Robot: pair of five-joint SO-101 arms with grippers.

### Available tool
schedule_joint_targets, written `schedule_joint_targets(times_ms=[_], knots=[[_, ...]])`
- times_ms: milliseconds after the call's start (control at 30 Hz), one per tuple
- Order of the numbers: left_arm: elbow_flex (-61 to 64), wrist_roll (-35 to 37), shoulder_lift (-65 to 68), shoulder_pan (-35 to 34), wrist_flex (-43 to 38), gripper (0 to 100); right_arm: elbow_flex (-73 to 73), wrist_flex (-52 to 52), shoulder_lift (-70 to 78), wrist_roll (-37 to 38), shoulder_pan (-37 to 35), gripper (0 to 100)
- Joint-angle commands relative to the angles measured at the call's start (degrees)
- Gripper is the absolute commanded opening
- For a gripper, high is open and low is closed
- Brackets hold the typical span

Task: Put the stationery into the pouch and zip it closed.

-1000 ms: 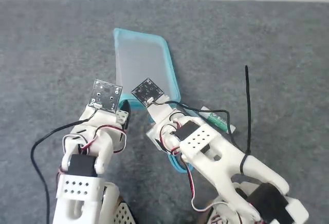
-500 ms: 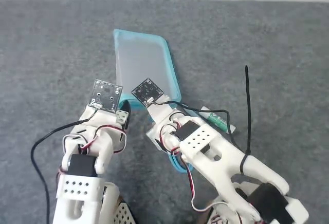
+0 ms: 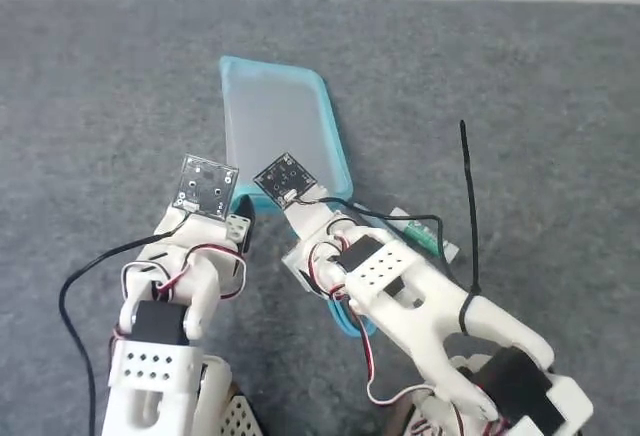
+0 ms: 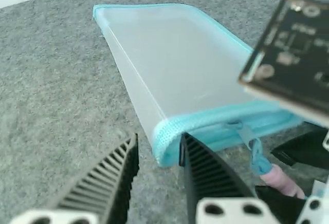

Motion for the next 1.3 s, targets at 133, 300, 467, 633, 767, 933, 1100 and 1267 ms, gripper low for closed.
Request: schedule_joint_targets(times_ms=[133, 300, 467, 633, 767, 933, 1100, 1267], knots=[[-4.35, 1.76, -1.49, 0.09, 0.97, 12, -3.43, 4.18, -5.58, -0.09, 1.01, 0.9], [-4.35, 1.76, -1.49, 0.18, 0.97, 12, -5.36, 13.76, -10.33, 2.11, 4.35, 0.8], [-4.26, 1.76, -1.49, 0.00, 0.88, 12, -10.20, 26.24, -19.12, 5.89, 8.75, 0.6], [-4.26, 1.76, -1.49, 0.00, 0.88, 12, -10.37, 30.81, -27.21, 8.26, 9.01, 0.6], [-3.47, 1.67, -1.49, 0.26, 0.09, 13, -11.78, 35.65, -33.10, 11.52, 8.84, 0.6], [0.48, 1.67, -1.41, 0.35, -6.24, 23, -13.80, 41.63, -38.99, 13.36, 4.26, 0.6], [0.92, 1.67, -1.41, 1.67, -6.42, 23, -13.71, 44.26, -41.01, 14.77, -0.04, 0.6], [2.24, 1.67, -1.49, 6.07, -6.51, 22, -13.63, 45.32, -41.45, 15.12, -0.40, 0.6]])
